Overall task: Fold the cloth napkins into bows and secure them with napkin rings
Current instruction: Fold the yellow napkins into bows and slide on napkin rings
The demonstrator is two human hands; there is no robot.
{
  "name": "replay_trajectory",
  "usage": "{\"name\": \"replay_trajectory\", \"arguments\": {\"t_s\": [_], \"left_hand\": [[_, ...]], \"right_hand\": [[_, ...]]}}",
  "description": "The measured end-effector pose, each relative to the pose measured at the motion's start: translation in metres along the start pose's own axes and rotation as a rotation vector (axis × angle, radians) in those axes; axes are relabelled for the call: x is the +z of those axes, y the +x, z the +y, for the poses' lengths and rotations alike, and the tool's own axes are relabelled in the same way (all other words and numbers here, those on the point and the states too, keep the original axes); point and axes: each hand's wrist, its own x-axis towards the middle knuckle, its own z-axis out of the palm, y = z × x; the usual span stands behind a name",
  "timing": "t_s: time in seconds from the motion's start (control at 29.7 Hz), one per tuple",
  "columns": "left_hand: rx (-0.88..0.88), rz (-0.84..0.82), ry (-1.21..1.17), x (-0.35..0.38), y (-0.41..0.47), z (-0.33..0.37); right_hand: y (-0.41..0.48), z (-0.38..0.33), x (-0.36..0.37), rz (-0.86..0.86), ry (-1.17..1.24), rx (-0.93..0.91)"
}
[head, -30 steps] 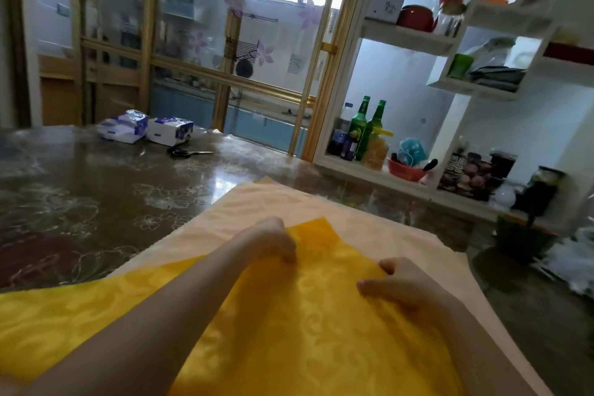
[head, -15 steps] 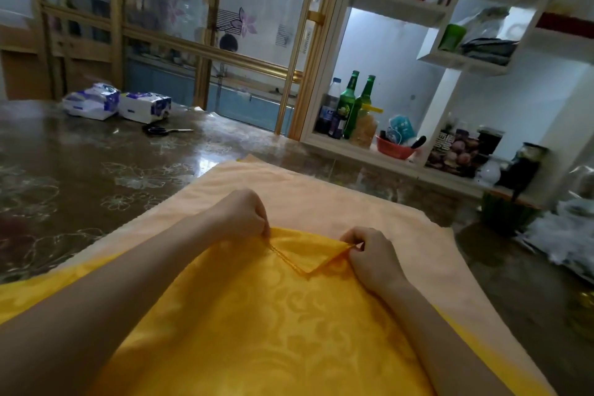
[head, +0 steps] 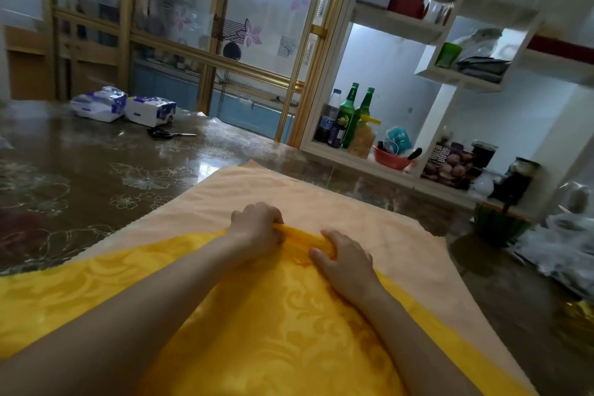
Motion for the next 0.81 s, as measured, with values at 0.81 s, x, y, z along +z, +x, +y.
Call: {"name": "replay_trajectory", "arguments": {"t_s": [0.81], "left_hand": [[0.242, -0.074, 0.279, 0.008, -0.023, 0.014]], "right_hand": [[-0.008, -0.013, 0.004, -0.07, 0.049, -0.229]]}}
